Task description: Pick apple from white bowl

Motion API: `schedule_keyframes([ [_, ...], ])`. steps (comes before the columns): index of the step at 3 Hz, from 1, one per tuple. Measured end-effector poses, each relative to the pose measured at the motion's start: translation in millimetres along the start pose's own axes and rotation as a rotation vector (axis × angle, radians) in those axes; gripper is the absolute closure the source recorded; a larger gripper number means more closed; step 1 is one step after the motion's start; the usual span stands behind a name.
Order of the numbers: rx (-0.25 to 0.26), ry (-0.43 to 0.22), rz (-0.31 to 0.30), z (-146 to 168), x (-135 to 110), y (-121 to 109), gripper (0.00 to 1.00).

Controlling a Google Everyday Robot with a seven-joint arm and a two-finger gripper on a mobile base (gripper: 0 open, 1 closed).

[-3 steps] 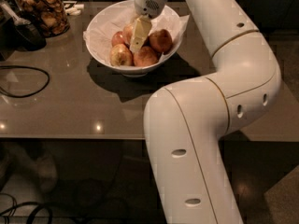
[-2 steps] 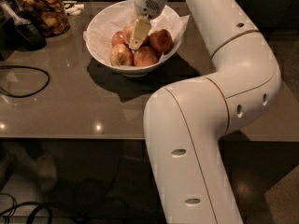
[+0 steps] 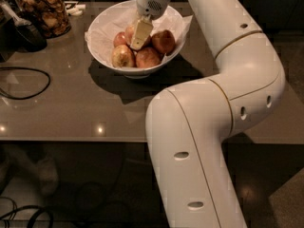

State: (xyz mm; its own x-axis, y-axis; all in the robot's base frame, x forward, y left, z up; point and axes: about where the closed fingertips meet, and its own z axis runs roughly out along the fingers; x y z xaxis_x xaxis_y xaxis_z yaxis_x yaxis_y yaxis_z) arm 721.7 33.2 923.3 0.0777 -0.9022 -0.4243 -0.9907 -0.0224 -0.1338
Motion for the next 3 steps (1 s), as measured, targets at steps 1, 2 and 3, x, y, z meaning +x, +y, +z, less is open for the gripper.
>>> schedule_keyframes([
  [1, 0.000, 0.000, 0.000, 0, 0, 0, 1.00],
  [2, 0.079, -0.035, -0.012, -24, -14, -7, 1.00],
  [3, 0.131, -0.052, -0.029, -47, -25, -6, 1.00],
])
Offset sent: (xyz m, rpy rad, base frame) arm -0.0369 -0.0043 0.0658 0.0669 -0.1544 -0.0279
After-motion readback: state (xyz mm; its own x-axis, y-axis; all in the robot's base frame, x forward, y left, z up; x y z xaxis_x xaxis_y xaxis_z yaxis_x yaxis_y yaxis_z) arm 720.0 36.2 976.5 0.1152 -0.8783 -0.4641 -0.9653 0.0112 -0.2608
